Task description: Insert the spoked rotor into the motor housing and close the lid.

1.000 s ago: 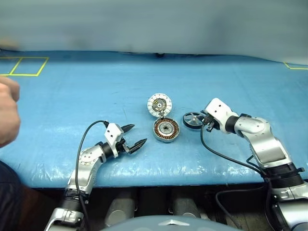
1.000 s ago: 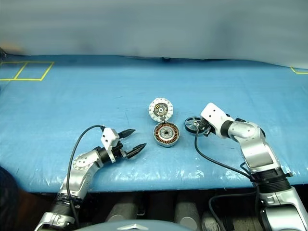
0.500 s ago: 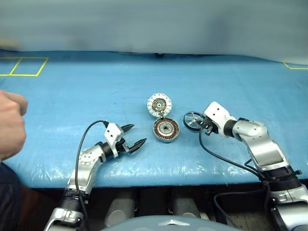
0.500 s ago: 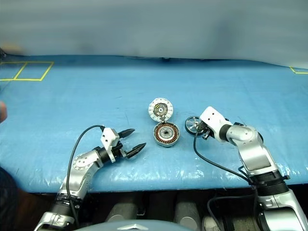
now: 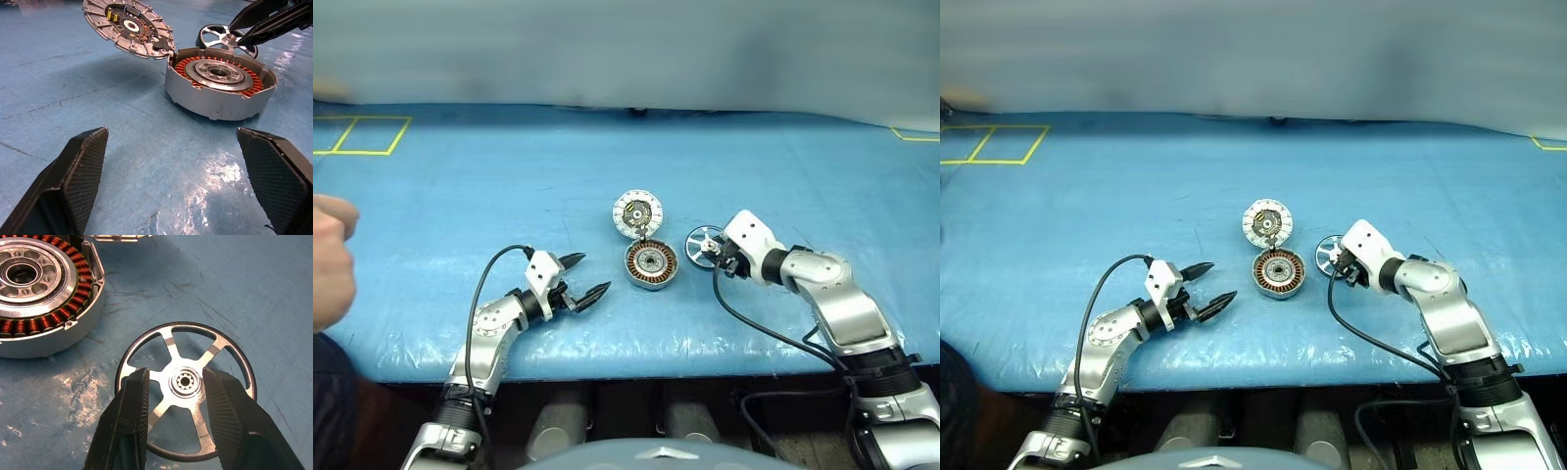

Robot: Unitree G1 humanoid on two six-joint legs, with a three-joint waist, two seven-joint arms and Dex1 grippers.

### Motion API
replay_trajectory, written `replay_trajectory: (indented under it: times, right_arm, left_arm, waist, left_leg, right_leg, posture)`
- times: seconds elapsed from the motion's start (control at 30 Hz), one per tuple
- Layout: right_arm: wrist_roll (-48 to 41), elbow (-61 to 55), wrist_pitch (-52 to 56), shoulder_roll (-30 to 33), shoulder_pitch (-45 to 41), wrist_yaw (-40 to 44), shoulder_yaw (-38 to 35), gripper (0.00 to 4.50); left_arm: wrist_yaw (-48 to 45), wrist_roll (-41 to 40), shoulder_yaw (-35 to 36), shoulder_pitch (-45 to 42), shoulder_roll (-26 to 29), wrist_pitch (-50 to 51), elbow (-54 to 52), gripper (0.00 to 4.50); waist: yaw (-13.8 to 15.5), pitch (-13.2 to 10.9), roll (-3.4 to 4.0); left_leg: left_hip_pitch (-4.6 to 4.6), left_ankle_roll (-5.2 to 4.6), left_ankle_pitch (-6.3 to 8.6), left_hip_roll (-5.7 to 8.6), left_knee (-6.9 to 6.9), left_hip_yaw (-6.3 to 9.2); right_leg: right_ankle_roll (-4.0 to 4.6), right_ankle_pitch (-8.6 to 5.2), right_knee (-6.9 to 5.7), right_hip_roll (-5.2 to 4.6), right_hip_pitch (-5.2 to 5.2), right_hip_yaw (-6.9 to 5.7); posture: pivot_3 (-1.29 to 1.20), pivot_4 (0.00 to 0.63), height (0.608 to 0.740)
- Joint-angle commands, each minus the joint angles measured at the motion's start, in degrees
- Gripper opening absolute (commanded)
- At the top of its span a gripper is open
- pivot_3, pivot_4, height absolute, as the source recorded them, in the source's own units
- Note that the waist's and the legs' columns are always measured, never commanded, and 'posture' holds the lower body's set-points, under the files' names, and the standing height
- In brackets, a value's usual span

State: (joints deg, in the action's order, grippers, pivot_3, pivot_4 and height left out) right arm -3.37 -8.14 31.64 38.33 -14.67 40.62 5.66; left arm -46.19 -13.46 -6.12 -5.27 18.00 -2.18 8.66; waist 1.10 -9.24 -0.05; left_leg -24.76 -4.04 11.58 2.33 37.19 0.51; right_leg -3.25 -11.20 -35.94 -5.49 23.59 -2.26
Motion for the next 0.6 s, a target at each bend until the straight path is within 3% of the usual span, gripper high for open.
replay_trajectory:
  times: [0.03, 0.6]
  right_arm:
    - [0.1, -1.2, 0.5, 0.1, 0.3, -1.8, -2.1, 1.78]
    - [-0.4, -1.5, 3.0, 0.2, 2.3, -4.0, -2.8, 1.78]
  left_arm:
    - [0.2, 0.4, -0.2, 0.0, 0.0, -0.8, -1.8, 4.5]
    - [0.1, 0.6, -0.2, 0.1, 0.2, -0.8, -1.6, 4.5]
  waist:
    - [0.0, 0.0, 0.0]
    - [0.0, 0.0, 0.0]
  left_leg:
    - [0.0, 0.0, 0.0, 0.0, 0.0, 0.0]
    - [0.0, 0.0, 0.0, 0.0, 0.0, 0.0]
  right_leg:
    - [0.0, 0.0, 0.0, 0.0, 0.0, 0.0]
    - [0.0, 0.0, 0.0, 0.0, -0.01, 0.0]
  posture:
    - [0.0, 0.15, 0.74]
    - [0.0, 0.15, 0.74]
